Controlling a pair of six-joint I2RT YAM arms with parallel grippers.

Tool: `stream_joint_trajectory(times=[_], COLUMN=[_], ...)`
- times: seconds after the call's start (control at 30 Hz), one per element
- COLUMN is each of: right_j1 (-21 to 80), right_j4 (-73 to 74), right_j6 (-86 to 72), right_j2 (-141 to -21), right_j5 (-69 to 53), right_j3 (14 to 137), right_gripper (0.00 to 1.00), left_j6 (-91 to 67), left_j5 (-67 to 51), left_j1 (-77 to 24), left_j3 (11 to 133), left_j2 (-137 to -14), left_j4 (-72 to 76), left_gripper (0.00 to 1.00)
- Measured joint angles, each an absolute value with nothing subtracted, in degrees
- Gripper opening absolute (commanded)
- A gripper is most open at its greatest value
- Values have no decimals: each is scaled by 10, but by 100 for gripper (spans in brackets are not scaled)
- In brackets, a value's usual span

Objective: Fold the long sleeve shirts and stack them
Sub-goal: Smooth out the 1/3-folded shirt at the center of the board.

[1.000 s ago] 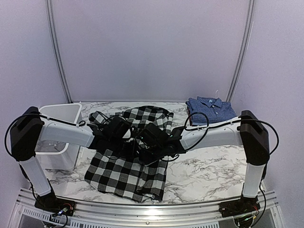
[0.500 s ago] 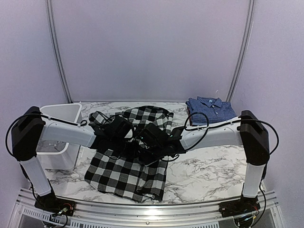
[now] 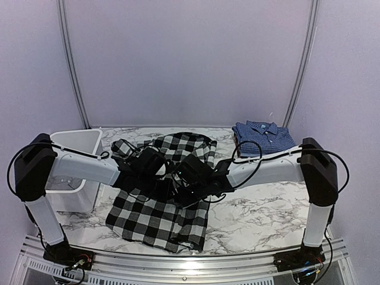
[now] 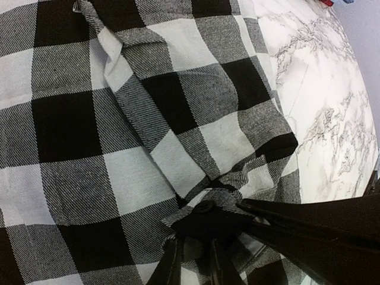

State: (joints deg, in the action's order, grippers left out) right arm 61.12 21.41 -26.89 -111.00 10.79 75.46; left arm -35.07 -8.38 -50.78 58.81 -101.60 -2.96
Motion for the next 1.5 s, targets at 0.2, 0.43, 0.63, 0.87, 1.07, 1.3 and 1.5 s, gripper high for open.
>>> stream_joint_trajectory(times=[0.2, 0.43, 0.63, 0.87, 1.07, 1.3, 1.5], right_j1=[605, 605, 605, 604, 589, 572, 560], right_j4=[212, 206, 206, 205, 186, 123, 72], right_j6=[-273, -275, -275, -275, -289, -317, -336], right_j2=[-1101, -1101, -1101, -1101, -1096, -1067, -1046], right_j5=[103, 96, 95, 94, 78, 28, -4], right_j3=[749, 749, 749, 749, 728, 679, 650], right_gripper=[0, 0, 0, 0, 0, 0, 14], left_j6=[-351, -350, -350, -351, -354, -368, -369], left_j5=[-81, -81, -86, -85, -85, -84, -74], left_j1=[-510, -512, -517, -520, -522, -526, -530], left_j3=[582, 582, 582, 582, 555, 484, 455], left_j2=[-1016, -1016, -1025, -1028, -1011, -948, -922], left_j4=[-33, -33, -33, -33, -12, 68, 105], left_gripper=[19, 19, 18, 0, 0, 0, 0])
